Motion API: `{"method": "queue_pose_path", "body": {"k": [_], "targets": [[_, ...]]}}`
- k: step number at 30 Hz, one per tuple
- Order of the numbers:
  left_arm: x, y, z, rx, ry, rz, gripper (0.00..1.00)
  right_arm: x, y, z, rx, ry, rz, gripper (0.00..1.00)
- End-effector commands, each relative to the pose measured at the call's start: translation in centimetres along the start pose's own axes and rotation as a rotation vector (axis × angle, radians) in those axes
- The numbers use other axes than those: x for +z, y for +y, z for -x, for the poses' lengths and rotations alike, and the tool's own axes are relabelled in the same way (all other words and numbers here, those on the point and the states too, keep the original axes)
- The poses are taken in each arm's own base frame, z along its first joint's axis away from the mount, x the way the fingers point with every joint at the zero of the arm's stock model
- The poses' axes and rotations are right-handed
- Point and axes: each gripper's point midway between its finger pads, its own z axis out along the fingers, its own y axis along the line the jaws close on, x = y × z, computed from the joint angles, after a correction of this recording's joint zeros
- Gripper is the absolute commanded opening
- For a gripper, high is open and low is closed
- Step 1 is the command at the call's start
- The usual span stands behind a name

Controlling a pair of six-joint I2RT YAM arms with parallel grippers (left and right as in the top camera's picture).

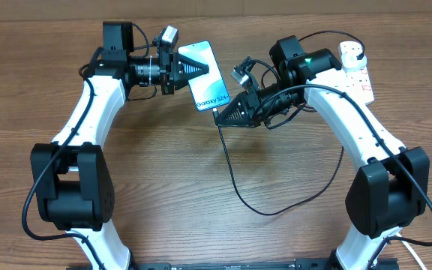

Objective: Plug charger to phone and switch on socket

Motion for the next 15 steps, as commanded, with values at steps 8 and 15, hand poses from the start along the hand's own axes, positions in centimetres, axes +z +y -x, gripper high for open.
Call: {"method": "queue_pose_path", "body": {"k": [8, 15], "targets": [[0.24, -1.0, -0.8, 0.002, 0.05, -0.049, 0.04, -0.45, 2.08, 0.02, -0.061, -0.016, 0.006, 0.04], [0.24, -1.0, -0.8, 0.002, 0.05, -0.049, 0.04, -0.47, 2.07, 0.13, -0.068, -0.019, 0.006, 0.04]]}}
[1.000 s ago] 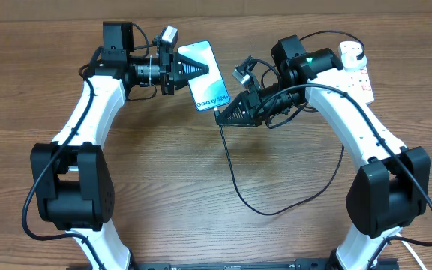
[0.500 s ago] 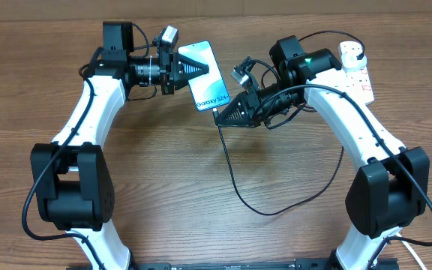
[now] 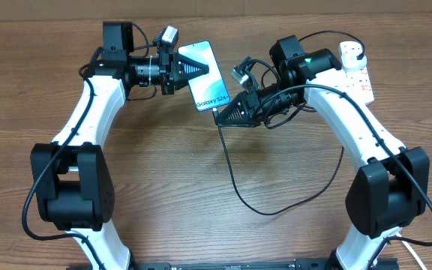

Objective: Plug charger to phone and switch on socket

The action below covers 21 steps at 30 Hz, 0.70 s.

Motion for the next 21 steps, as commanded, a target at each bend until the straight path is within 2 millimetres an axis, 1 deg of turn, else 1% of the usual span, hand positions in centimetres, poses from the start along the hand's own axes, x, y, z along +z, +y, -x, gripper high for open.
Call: {"method": "queue_pose_path", "body": {"k": [1, 17, 21], "targets": [[0.25, -0.9, -0.71, 0.002, 0.045, -0.043, 0.04, -0.47, 2.07, 0.07, -0.064, -0.017, 0.006, 0.04], [0.24, -1.0, -0.81, 0.002, 0.05, -0.049, 0.04, -0.85, 1.94, 0.26, -0.059, -0.028, 0.005, 0.04], [0.25, -1.01, -0.82, 0.002, 0.051, -0.05, 0.04, -0.86, 1.95, 0.57, -0.05, -0.036, 0.005, 0.04]]}}
